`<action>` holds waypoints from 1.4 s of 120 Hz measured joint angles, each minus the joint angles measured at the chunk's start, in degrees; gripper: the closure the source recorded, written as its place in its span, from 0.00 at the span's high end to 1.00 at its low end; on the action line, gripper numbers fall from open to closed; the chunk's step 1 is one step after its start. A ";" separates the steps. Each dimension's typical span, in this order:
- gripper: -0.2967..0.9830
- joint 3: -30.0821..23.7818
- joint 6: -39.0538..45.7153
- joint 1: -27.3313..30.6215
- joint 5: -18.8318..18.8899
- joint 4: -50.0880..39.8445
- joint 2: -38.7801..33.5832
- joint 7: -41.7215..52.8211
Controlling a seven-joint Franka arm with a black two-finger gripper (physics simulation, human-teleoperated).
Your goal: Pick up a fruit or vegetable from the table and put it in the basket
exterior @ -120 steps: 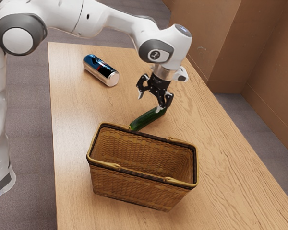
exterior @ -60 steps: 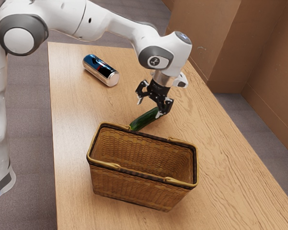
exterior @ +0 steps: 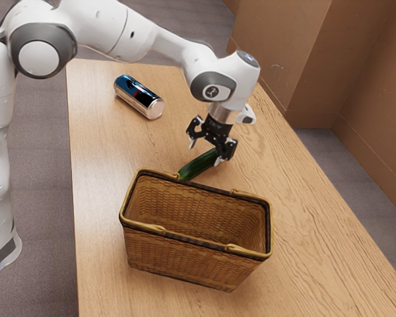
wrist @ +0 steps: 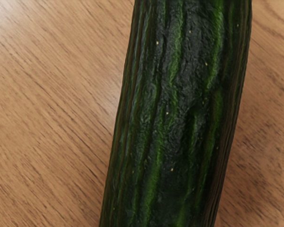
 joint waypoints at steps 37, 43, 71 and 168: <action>0.77 -0.14 1.46 0.00 0.05 0.28 0.96 0.12; 0.77 -0.14 1.62 0.02 0.05 0.29 0.98 0.24; 0.77 -0.14 1.99 0.02 0.25 0.64 2.20 0.73; 0.77 -0.17 3.98 0.38 3.15 0.54 2.98 4.05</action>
